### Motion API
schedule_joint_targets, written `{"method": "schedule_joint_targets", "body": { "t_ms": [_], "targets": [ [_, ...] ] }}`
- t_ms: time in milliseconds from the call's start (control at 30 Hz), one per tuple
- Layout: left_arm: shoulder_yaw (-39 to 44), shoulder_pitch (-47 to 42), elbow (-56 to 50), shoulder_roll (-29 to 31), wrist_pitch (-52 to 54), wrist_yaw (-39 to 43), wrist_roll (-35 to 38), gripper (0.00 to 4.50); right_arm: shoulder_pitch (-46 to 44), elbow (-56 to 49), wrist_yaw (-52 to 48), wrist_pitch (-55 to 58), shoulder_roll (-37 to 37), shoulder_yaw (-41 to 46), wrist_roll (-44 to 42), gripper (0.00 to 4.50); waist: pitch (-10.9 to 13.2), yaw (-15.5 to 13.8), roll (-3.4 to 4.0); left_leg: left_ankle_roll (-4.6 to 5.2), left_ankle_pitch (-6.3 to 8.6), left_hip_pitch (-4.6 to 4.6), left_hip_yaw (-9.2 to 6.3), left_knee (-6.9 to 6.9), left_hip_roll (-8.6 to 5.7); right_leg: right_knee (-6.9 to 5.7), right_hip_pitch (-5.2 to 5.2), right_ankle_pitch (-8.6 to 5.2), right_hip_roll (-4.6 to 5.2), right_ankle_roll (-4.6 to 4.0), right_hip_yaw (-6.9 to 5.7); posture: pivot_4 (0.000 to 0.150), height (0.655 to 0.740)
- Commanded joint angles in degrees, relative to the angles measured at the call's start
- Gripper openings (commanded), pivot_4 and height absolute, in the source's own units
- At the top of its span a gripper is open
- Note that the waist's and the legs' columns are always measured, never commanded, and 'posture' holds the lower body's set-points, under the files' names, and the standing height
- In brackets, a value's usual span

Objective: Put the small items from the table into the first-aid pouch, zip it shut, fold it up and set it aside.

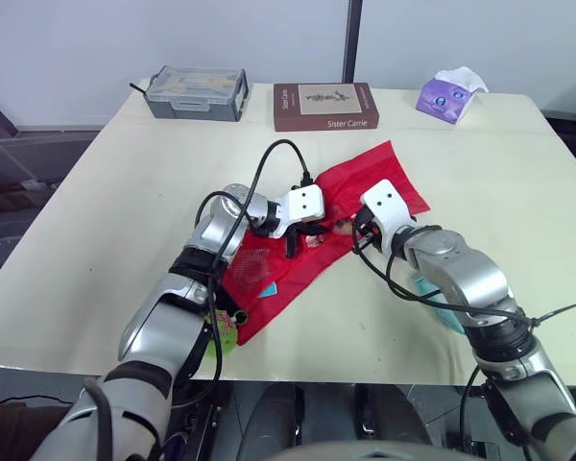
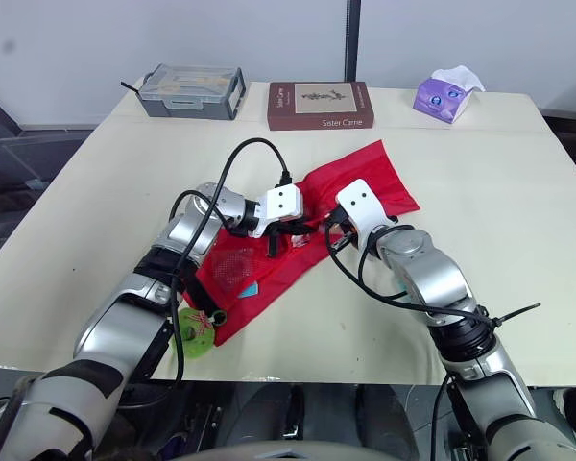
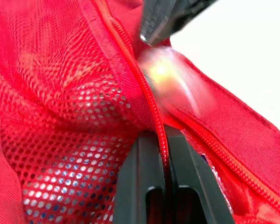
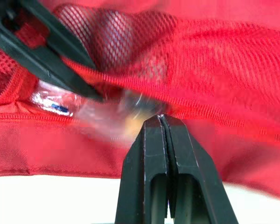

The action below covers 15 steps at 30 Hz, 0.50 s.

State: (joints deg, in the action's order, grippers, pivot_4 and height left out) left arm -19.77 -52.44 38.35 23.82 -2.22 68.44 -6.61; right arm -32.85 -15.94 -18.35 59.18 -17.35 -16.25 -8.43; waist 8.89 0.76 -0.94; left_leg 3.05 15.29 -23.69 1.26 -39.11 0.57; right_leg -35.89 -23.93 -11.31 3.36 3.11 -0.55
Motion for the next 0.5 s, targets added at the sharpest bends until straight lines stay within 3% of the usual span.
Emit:
{"method": "schedule_joint_targets", "body": {
  "t_ms": [33,133,300,500],
  "targets": [
    [-1.0,-1.1,2.0,-1.0,-1.4,1.6,-0.5,0.00,-0.1,0.4,0.4,-1.3,1.8,0.4,0.2,0.03,0.0,0.0,0.00,0.00,0.00,0.00,0.00,0.00,0.00,0.00,0.00,0.00,0.00,0.00,0.00,0.150,0.7400],
    [-0.9,-1.6,2.6,-1.5,-1.6,1.8,-0.6,0.00,0.0,1.3,-0.4,-1.5,2.0,-0.5,0.5,0.03,0.0,-0.1,0.00,0.00,0.00,-0.01,0.01,0.00,-0.01,0.00,0.00,0.00,0.00,0.00,0.00,0.150,0.7400],
    [-0.8,-2.2,3.7,-1.7,-2.1,2.6,-0.3,0.00,3.2,-7.0,-4.8,2.9,-0.9,1.0,-3.8,0.03,0.0,-0.1,0.00,0.00,0.00,-0.02,-0.02,0.00,0.02,0.02,0.01,0.00,0.04,0.00,-0.01,0.150,0.7400],
    [-0.4,-6.1,11.0,-0.5,-10.2,7.6,0.0,0.00,6.5,-13.6,-6.0,6.8,-3.2,2.1,-6.7,0.03,0.0,-0.1,-0.01,0.01,0.00,0.00,-0.01,-0.01,0.00,0.00,0.00,0.00,0.03,0.00,-0.02,0.150,0.7400]
  ]
}}
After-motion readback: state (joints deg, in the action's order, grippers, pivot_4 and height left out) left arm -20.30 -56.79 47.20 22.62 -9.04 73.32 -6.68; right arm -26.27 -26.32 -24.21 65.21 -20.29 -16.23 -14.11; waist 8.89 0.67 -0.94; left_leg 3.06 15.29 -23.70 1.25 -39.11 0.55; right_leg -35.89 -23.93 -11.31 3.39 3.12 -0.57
